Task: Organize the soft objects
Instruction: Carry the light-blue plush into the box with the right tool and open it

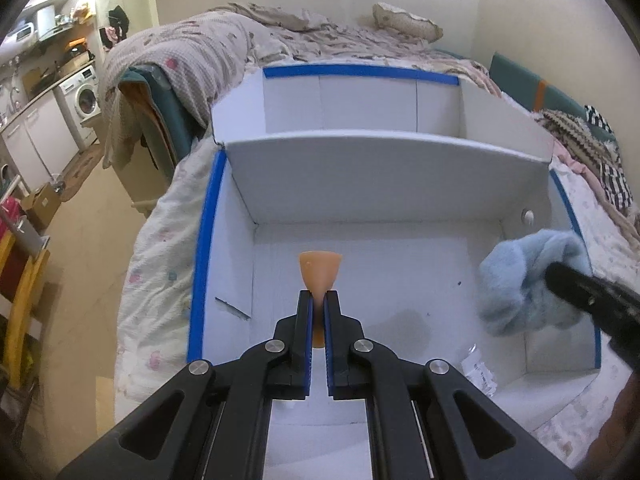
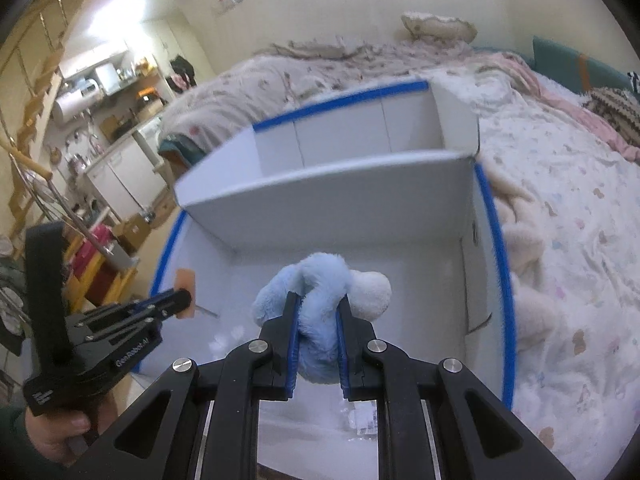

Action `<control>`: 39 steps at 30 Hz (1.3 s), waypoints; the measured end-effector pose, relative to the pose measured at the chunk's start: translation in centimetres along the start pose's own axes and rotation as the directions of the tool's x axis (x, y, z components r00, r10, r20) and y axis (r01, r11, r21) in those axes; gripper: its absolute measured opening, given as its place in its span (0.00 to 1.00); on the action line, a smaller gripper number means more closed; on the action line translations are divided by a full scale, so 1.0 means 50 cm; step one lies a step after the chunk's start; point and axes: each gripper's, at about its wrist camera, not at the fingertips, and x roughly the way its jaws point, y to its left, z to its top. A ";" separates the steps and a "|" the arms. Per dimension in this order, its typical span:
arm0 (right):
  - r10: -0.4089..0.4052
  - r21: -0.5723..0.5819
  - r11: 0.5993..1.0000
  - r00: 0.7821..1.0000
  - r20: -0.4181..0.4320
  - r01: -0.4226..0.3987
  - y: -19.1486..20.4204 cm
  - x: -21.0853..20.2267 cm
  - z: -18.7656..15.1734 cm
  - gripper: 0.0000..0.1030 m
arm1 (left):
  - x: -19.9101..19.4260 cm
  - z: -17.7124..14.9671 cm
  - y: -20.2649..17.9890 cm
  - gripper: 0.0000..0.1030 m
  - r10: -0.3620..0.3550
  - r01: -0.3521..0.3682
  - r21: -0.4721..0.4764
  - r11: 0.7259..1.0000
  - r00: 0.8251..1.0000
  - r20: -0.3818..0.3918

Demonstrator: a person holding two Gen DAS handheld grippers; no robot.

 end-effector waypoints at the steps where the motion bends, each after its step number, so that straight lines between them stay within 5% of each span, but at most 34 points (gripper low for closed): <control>1: -0.007 0.000 1.000 1.000 -0.018 0.007 -0.001 0.009 -0.003 0.16 | 0.003 -0.001 -0.002 0.05 0.007 -0.007 0.005 1.000 1.000 -0.001; 11: -0.075 -0.006 0.997 0.985 -0.156 0.075 -0.013 0.065 -0.032 0.17 | 0.031 -0.005 -0.002 0.05 0.009 -0.008 0.015 1.000 1.000 -0.028; 23: -0.082 0.034 0.995 0.981 -0.176 0.090 -0.029 0.066 -0.036 0.18 | 0.045 -0.013 -0.008 0.06 0.003 -0.001 0.030 1.000 0.998 -0.058; 29: -0.072 0.063 0.994 0.981 -0.180 0.084 -0.037 0.069 -0.035 0.27 | 0.035 -0.013 -0.022 0.17 -0.016 0.018 0.048 0.999 0.999 -0.039; 31: -0.074 0.073 0.993 0.981 -0.177 0.088 -0.040 0.067 -0.034 0.38 | 0.033 -0.013 -0.022 0.18 -0.016 0.018 0.048 0.999 0.999 -0.039; 33: -0.069 0.087 0.993 0.985 -0.161 0.084 -0.043 0.061 -0.031 0.68 | 0.032 -0.013 -0.020 0.18 -0.019 0.021 0.043 0.999 0.999 -0.043; 35: -0.063 0.101 0.992 0.990 -0.129 0.077 -0.045 0.051 -0.027 0.68 | 0.032 -0.011 -0.020 0.19 -0.016 0.018 0.040 0.999 0.999 -0.045; 38: -0.042 0.116 0.992 0.993 -0.111 0.055 -0.047 0.043 -0.020 0.80 | 0.025 -0.009 -0.021 0.42 -0.002 0.004 0.040 0.999 0.999 -0.035; 39: -0.035 0.130 0.990 0.993 -0.108 0.049 -0.048 0.040 -0.017 0.82 | 0.020 -0.009 -0.021 0.56 0.005 -0.004 0.038 0.999 1.000 -0.022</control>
